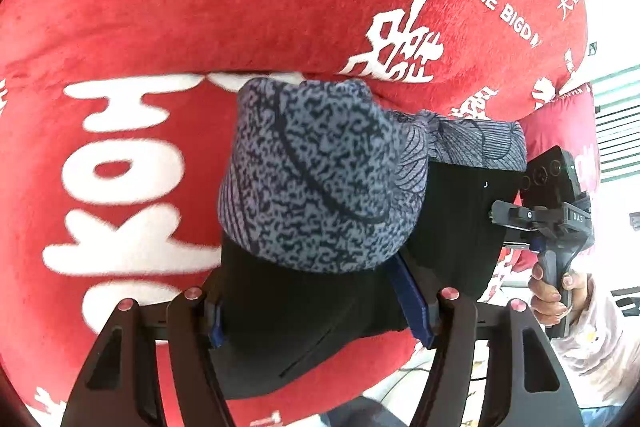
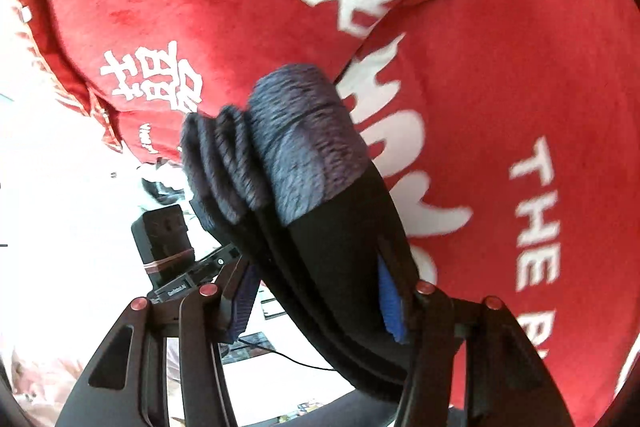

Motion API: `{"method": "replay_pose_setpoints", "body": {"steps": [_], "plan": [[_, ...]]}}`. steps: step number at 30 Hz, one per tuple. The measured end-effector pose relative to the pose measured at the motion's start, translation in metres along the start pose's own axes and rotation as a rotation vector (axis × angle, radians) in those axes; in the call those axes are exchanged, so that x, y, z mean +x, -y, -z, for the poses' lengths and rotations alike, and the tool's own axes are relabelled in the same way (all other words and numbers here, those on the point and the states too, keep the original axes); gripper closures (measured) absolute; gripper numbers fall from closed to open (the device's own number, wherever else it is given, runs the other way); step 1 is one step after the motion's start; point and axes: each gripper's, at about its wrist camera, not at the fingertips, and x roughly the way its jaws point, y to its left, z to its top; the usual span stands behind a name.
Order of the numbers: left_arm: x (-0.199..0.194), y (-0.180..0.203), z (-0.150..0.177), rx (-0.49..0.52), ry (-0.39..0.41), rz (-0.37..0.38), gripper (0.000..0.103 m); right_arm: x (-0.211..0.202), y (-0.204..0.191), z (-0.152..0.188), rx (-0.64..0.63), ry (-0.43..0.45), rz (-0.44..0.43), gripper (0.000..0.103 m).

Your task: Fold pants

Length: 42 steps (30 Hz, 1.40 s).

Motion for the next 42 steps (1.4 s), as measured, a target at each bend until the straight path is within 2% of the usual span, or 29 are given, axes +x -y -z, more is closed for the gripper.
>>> {"method": "replay_pose_setpoints", "body": {"steps": [3,7,9,12,14,15,16,18,20,22,24,25,27,30,31,32,33,34,37,40,42], "plan": [[-0.005,-0.009,0.022,-0.021,-0.018,-0.011,0.035,0.008,0.001,0.015,0.006,-0.017,0.012,0.046],[0.007,-0.022,0.047,-0.035,-0.052,-0.046,0.035,0.03,0.014,0.032,0.043,-0.054,0.027,0.046],[0.012,-0.028,0.054,-0.027,-0.027,-0.071,0.035,0.035,0.025,0.038,0.052,-0.058,0.037,0.046],[0.021,-0.042,0.054,-0.029,-0.004,-0.171,0.035,0.036,0.047,0.033,0.102,-0.024,0.075,0.046],[0.027,-0.057,0.05,-0.055,0.008,-0.294,0.035,0.038,0.059,0.025,0.134,-0.004,0.182,0.046],[0.029,-0.067,0.049,-0.082,0.005,-0.325,0.031,0.036,0.063,0.021,0.146,0.006,0.239,0.046],[0.028,-0.073,0.049,-0.11,0.002,-0.311,0.026,0.032,0.067,0.018,0.163,0.019,0.274,0.045],[0.02,-0.081,0.047,-0.166,0.018,-0.304,0.026,0.025,0.063,0.014,0.163,0.041,0.304,0.044],[0.01,-0.075,0.045,-0.142,0.037,-0.341,0.026,0.014,0.049,0.011,0.107,0.063,0.387,0.044],[-0.002,-0.061,0.042,-0.117,0.065,-0.315,0.026,0.006,0.028,0.009,0.034,0.086,0.455,0.048],[-0.007,-0.04,0.036,-0.056,0.09,-0.294,0.026,0.002,0.012,0.009,-0.037,0.09,0.48,0.084],[-0.007,-0.033,0.033,-0.029,0.097,-0.295,0.026,0.001,0.002,0.009,-0.079,0.092,0.501,0.086],[0.008,-0.018,0.023,0.026,0.104,-0.322,0.026,0.008,-0.019,0.005,-0.171,0.102,0.53,0.086],[0.04,-0.027,0.01,-0.007,0.073,-0.361,0.026,0.041,-0.029,0.004,-0.222,0.07,0.589,0.086],[0.052,-0.034,0.008,-0.026,0.057,-0.402,0.026,0.052,-0.021,0.001,-0.223,0.048,0.62,0.086],[0.06,-0.039,0.007,-0.037,0.042,-0.427,0.022,0.061,-0.015,-0.002,-0.23,0.039,0.647,0.087],[0.064,-0.045,0.006,-0.05,0.05,-0.425,0.014,0.069,-0.012,-0.003,-0.244,0.039,0.665,0.09],[0.065,-0.05,0.005,-0.067,0.057,-0.419,0.009,0.071,-0.01,-0.005,-0.265,0.053,0.676,0.091],[0.061,-0.06,0.009,-0.117,0.036,-0.376,0.009,0.064,-0.014,-0.004,-0.266,0.065,0.662,0.092],[0.052,-0.052,0.016,-0.086,0.025,-0.417,0.009,0.057,-0.017,0.003,-0.246,0.06,0.658,0.092],[0.047,-0.045,0.023,-0.069,0.008,-0.439,0.009,0.052,-0.022,0.012,-0.237,0.057,0.674,0.088]]}}
